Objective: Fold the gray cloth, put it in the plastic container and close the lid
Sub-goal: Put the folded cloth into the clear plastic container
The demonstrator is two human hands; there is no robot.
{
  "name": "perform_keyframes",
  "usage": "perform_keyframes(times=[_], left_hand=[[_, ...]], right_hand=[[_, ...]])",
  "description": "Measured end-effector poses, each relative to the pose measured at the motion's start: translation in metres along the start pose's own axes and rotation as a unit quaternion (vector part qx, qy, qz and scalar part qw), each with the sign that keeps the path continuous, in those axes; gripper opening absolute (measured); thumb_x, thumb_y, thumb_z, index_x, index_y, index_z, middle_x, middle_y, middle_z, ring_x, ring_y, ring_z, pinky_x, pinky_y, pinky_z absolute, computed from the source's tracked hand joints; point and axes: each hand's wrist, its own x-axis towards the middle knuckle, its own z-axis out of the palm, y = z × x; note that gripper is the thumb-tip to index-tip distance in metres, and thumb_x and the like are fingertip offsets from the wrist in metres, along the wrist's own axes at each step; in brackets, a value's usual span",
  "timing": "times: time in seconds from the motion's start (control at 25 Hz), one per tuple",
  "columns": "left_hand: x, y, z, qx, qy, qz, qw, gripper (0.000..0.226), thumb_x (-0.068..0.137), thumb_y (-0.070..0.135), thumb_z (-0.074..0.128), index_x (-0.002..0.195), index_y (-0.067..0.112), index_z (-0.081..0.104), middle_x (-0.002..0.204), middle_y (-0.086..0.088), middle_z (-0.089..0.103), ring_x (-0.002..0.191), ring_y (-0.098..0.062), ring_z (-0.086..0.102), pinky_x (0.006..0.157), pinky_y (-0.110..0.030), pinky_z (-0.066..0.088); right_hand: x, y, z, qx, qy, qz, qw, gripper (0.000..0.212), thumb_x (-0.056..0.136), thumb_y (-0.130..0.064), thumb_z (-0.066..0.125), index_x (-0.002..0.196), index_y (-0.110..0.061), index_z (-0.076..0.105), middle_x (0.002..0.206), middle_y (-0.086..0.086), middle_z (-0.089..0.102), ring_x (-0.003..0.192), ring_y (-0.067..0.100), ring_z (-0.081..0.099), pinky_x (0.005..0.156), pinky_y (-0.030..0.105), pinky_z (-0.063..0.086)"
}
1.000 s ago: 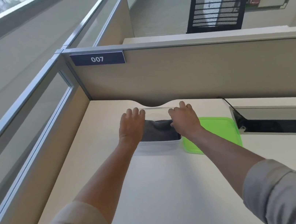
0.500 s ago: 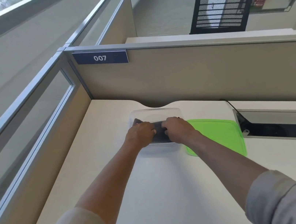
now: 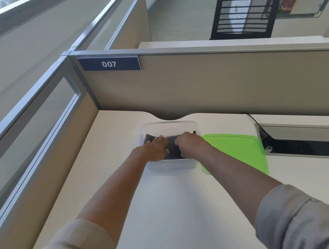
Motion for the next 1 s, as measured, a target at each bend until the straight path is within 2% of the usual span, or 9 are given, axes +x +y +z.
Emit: perform_keyframes(times=[0.12,0.24,0.28,0.4,0.52,0.64,0.76,0.88,1.0], left_hand=[[-0.009,0.005,-0.009,-0.003,0.02,-0.013,1.0,0.046,0.104,0.017,0.037,0.15,0.01,0.035,0.157,-0.016,0.029,0.145,-0.032,0.028,0.113,-0.045,0.032],[-0.019,0.011,-0.015,-0.018,0.038,-0.016,0.999,0.04,0.104,0.023,0.034,0.141,0.018,0.048,0.14,-0.015,0.046,0.132,-0.035,0.043,0.095,-0.046,0.044],[-0.022,0.014,-0.017,-0.055,0.068,-0.042,0.995,0.038,0.104,0.027,0.034,0.136,0.02,0.053,0.132,-0.013,0.051,0.123,-0.033,0.05,0.092,-0.045,0.045],[-0.03,0.032,-0.021,-0.046,0.201,-0.045,0.977,0.033,0.1,0.037,0.037,0.112,0.022,0.064,0.109,-0.006,0.063,0.096,-0.029,0.063,0.085,-0.04,0.046],[-0.037,0.059,-0.029,-0.061,0.301,-0.017,0.952,0.021,0.094,0.03,0.048,0.094,0.016,0.063,0.101,-0.005,0.067,0.091,-0.028,0.06,0.073,-0.036,0.042],[-0.038,0.096,-0.033,-0.085,0.345,0.037,0.934,0.023,0.091,0.023,0.053,0.11,0.015,0.063,0.108,-0.005,0.062,0.103,-0.028,0.055,0.079,-0.04,0.043],[-0.033,0.136,-0.027,-0.076,0.357,0.081,0.927,0.031,0.092,0.022,0.057,0.122,0.016,0.061,0.11,-0.004,0.06,0.101,-0.028,0.055,0.08,-0.042,0.045],[-0.024,0.169,-0.015,-0.097,0.337,0.105,0.93,0.032,0.093,0.021,0.058,0.124,0.015,0.062,0.112,-0.005,0.061,0.103,-0.028,0.057,0.077,-0.042,0.049],[-0.017,0.19,0.001,-0.12,0.299,0.109,0.94,0.038,0.091,0.018,0.06,0.128,0.012,0.057,0.121,-0.006,0.061,0.11,-0.029,0.056,0.082,-0.042,0.05]], right_hand=[[-0.01,0.0,-0.008,0.007,-0.001,-0.006,1.0,0.027,0.089,-0.005,0.053,0.113,-0.009,0.064,0.117,0.018,0.06,0.106,0.037,0.062,0.07,0.031,0.04],[-0.026,0.002,-0.016,0.032,0.044,-0.022,0.998,0.016,0.089,-0.004,0.051,0.096,-0.013,0.063,0.107,0.018,0.064,0.09,0.036,0.061,0.064,0.031,0.036],[-0.032,0.002,-0.02,0.039,0.065,-0.022,0.997,0.015,0.089,-0.004,0.051,0.093,-0.014,0.061,0.104,0.017,0.065,0.087,0.035,0.06,0.063,0.032,0.035],[-0.047,0.009,-0.027,0.049,0.124,-0.023,0.991,0.018,0.089,-0.005,0.05,0.1,-0.013,0.061,0.103,0.012,0.064,0.091,0.036,0.062,0.063,0.033,0.035],[-0.065,0.029,-0.031,0.059,0.175,-0.005,0.983,0.018,0.086,-0.002,0.048,0.096,-0.012,0.059,0.1,0.01,0.062,0.094,0.035,0.059,0.063,0.034,0.037],[-0.084,0.052,-0.031,0.068,0.218,0.02,0.973,0.03,0.086,0.002,0.046,0.11,-0.012,0.06,0.116,0.007,0.06,0.103,0.033,0.055,0.076,0.039,0.047],[-0.102,0.077,-0.029,0.068,0.23,0.037,0.97,0.039,0.084,0.005,0.044,0.118,-0.011,0.058,0.125,0.006,0.057,0.106,0.032,0.053,0.082,0.043,0.047],[-0.117,0.108,-0.019,0.059,0.205,0.068,0.975,0.043,0.085,0.005,0.047,0.124,-0.012,0.055,0.13,0.006,0.054,0.109,0.032,0.052,0.084,0.043,0.046],[-0.131,0.139,-0.003,0.043,0.177,0.094,0.979,0.054,0.086,0.004,0.052,0.135,-0.015,0.046,0.138,0.005,0.049,0.116,0.031,0.053,0.089,0.043,0.047]])
